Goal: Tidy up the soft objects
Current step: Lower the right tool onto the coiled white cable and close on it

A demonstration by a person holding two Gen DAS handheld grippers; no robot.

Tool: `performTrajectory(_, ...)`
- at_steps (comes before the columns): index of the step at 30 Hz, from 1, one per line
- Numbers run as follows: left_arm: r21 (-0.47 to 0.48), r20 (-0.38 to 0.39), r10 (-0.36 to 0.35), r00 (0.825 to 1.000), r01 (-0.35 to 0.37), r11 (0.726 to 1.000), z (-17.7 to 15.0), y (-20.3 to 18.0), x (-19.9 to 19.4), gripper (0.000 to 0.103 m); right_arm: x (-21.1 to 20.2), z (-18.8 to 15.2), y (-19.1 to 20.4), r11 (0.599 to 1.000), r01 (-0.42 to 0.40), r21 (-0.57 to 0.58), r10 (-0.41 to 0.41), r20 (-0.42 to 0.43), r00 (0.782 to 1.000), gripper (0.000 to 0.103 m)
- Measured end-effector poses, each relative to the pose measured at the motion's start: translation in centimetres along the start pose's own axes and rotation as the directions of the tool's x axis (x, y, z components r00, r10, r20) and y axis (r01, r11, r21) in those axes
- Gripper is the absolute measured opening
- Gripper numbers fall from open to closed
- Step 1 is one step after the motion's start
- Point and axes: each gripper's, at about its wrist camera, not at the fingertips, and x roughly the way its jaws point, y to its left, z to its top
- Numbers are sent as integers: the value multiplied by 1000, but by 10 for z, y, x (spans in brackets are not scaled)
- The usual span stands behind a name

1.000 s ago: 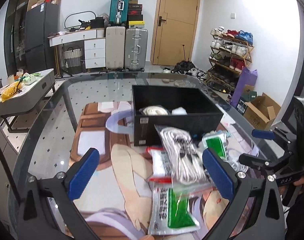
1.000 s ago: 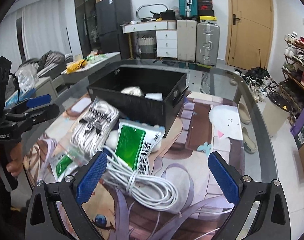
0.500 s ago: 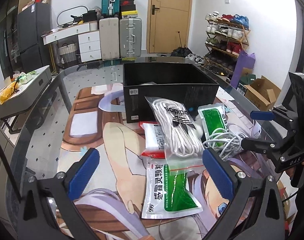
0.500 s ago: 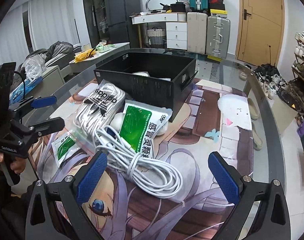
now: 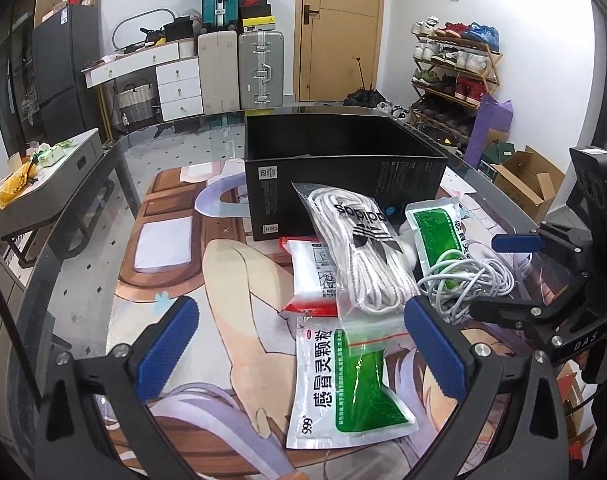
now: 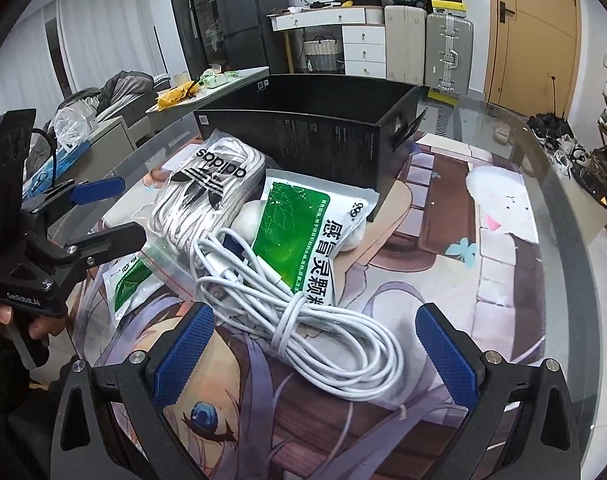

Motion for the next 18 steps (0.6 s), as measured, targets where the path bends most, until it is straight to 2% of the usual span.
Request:
performTrajectory(13,-3,-3,-6,1000,6,1000,0,1,2,103,11,4,-7,998,16,55,-15,-14,1000,100)
performTrajectory(16,-4,-4,-7,1000,7,1000,0,1,3,103,9,4,-6,999,15,47,-14,-12,1000,92)
performTrajectory(18,-4,-3,-7,1000,7,1000,0,1,2,103,8,3,-5,999,12,40,-11,-13,1000,83)
